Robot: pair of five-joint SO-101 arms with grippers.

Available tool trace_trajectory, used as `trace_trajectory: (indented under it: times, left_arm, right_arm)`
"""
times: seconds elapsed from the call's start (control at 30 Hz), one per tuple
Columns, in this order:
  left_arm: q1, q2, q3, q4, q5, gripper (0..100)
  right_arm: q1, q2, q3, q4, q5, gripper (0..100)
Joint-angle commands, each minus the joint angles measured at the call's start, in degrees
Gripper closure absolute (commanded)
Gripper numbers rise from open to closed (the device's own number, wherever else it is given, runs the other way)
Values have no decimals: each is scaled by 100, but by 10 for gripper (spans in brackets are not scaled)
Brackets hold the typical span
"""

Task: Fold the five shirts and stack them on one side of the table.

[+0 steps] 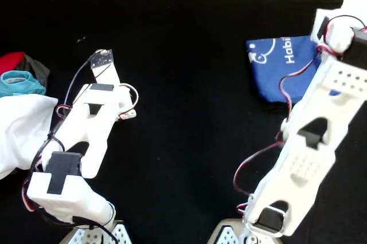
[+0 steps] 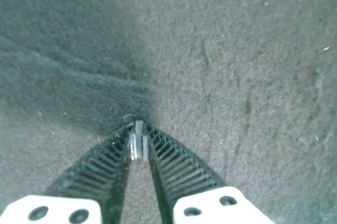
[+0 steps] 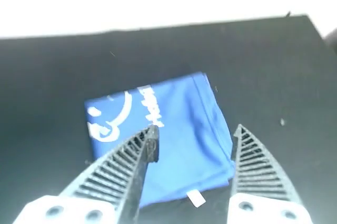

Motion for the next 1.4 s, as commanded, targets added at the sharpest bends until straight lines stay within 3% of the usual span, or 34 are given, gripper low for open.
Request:
trace_trajectory:
  times: [0.0, 0.27, 0.43, 0.63, 0.77, 0.9, 1.13, 1.23, 1.37]
  left_arm:
    - [-13, 48, -84, -114, 53, 992]
    - [-13, 48, -84, -114, 53, 992]
    - [-4, 48, -84, -114, 53, 992]
    - [48, 48, -84, -105, 44, 991]
    - [-4, -13, -101, -18, 18, 992]
    - [-541, -453, -497, 1248, 9, 991]
    - [-2325, -1464, -1807, 3824, -738, 989]
    - [-3090, -1552, -1877, 4273, -1213, 942]
    - [-4057, -1543, -1692, 4237, -1820, 825]
  right_arm:
    - [-532, -2035, 1815, 84, -105, 778]
    - [-1648, -5059, 8057, -435, -123, 778]
    - [-2413, -6695, 12154, -2580, -105, 778]
    - [-2536, -8119, 15688, -5218, -70, 778]
    - [-2536, -8268, 16760, -6053, -70, 778]
    - [-2545, -8268, 17420, -6633, -70, 778]
    - [-2651, -8268, 17648, -6958, -70, 778]
    - [-2809, -8268, 17657, -6958, -70, 778]
    - [-2809, -8268, 17657, -6958, -70, 778]
